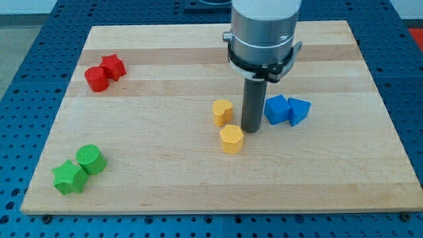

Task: Move the yellow heart into the red blocks

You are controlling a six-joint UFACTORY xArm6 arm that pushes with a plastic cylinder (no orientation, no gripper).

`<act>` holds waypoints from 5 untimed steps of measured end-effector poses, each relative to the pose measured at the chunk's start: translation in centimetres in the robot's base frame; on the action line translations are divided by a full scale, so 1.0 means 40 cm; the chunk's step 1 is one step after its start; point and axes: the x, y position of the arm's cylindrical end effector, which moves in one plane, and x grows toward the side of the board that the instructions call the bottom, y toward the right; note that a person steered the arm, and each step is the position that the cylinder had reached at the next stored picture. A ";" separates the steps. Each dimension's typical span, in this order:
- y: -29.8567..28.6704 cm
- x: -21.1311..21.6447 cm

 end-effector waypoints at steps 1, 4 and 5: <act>-0.011 -0.024; -0.194 -0.060; -0.225 -0.133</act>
